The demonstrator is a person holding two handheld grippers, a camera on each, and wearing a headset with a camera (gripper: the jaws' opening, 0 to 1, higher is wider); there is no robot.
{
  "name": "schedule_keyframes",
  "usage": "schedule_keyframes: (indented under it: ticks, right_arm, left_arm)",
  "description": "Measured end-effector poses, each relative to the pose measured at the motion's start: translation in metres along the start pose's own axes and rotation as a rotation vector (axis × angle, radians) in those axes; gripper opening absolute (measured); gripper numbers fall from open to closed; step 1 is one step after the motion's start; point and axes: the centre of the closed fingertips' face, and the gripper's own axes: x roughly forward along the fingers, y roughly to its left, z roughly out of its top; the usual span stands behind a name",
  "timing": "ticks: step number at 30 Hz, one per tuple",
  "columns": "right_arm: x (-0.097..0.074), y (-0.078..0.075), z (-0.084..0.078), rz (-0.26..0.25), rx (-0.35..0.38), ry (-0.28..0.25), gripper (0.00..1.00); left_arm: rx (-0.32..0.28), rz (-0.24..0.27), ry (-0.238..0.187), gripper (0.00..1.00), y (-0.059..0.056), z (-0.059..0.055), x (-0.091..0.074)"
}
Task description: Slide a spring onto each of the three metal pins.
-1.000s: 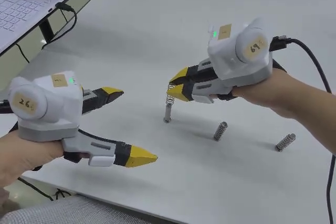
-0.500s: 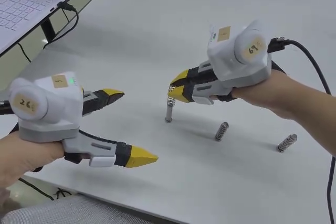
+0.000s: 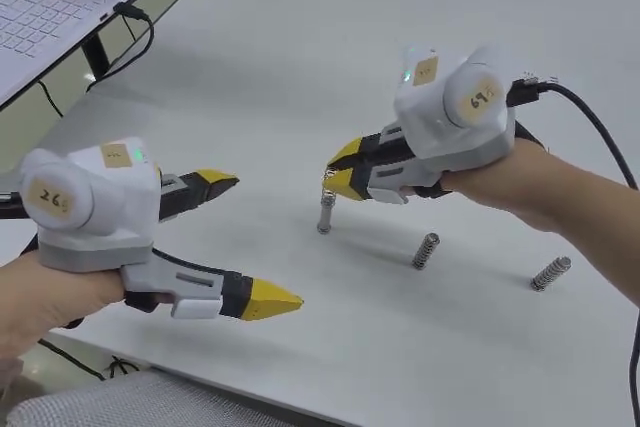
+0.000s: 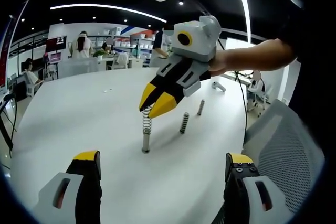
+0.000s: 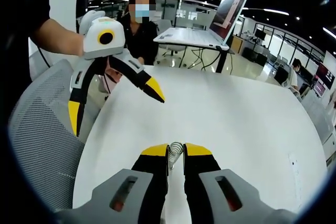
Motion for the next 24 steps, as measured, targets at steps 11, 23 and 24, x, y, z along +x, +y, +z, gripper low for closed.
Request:
schedule_keyframes:
  ticks: [11,23,24]
  right_arm:
    - [0.008,0.003,-0.012,0.010,0.014,0.021,0.07]
    - [0.013,0.008,-0.019,0.019,0.025,0.039,0.07]
    - [0.015,0.007,-0.020,0.020,0.024,0.041,0.07]
  left_arm:
    - [-0.007,0.000,0.002,0.96,0.000,-0.003,-0.001]
    - [-0.012,0.000,0.002,0.96,0.000,-0.005,-0.001]
    - [-0.012,0.001,0.003,0.96,0.001,-0.006,-0.001]
